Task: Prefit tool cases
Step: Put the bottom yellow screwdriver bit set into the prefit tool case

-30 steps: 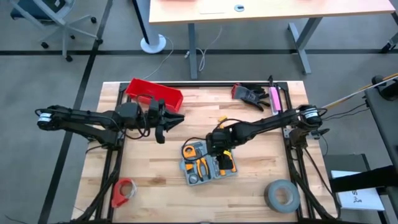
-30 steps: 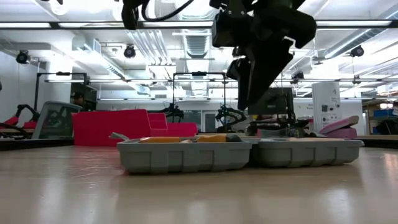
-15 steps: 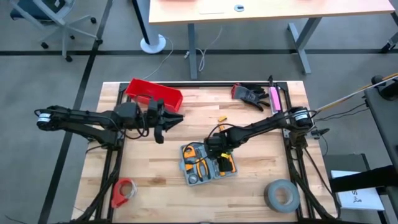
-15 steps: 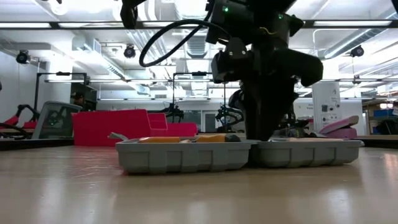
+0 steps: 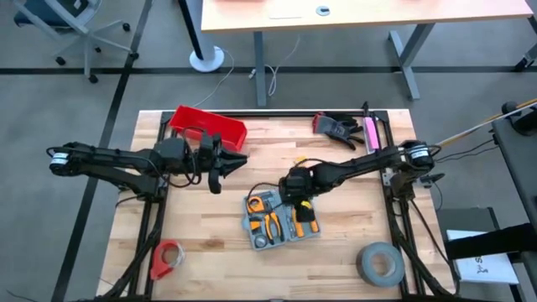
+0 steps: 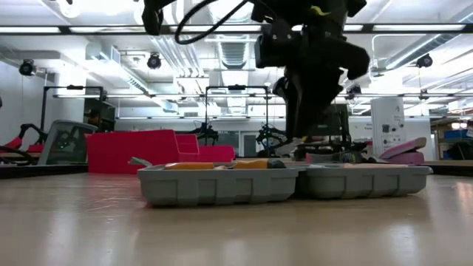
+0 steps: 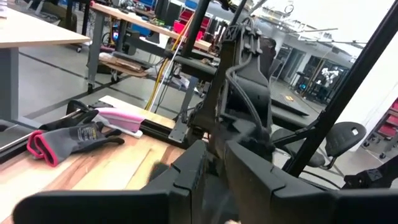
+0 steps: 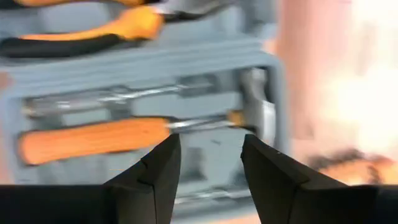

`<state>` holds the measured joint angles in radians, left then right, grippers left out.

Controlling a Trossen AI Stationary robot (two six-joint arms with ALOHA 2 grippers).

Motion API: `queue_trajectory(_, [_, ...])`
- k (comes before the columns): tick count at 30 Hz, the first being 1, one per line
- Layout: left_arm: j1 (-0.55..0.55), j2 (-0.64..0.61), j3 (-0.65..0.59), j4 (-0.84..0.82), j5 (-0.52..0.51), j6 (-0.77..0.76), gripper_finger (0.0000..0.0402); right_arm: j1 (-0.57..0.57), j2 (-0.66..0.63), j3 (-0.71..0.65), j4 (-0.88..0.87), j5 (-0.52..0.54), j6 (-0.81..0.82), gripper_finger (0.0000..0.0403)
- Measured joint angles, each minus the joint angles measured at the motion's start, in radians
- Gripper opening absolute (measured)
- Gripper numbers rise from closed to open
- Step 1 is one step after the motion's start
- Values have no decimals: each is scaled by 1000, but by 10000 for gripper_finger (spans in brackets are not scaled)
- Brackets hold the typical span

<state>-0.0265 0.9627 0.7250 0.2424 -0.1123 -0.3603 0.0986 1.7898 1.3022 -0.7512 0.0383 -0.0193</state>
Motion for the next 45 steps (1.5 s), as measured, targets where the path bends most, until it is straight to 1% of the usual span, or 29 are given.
queue_trajectory(4, [0,0,0,-6,0,-4,66,-34,-6,0,-37,77,-2,153])
queue_trajectory(6, [0,0,0,-10,0,-7,66,-56,-6,0,-37,93,-7,149])
queue_trajectory(11, [-1,0,0,-29,0,-20,66,-143,-5,0,-36,95,-18,139])
queue_trajectory(16, [-1,1,-9,-35,0,-33,66,-242,-5,0,-33,92,46,132])
queue_trajectory(22, [-2,1,-30,-35,0,-59,66,-328,9,0,-28,32,107,137])
queue_trajectory(25, [-3,1,-32,-35,0,-56,66,-338,44,0,-27,-1,112,146])
queue_trajectory(31, [-3,1,-32,-34,0,-42,66,-337,117,-1,-24,-5,163,165])
queue_trajectory(38, [-3,1,-32,-36,0,-42,66,-337,126,-1,-20,-13,307,176])
queue_trajectory(45, [-3,1,-32,-36,0,-36,66,-336,133,-1,-22,-41,449,175])
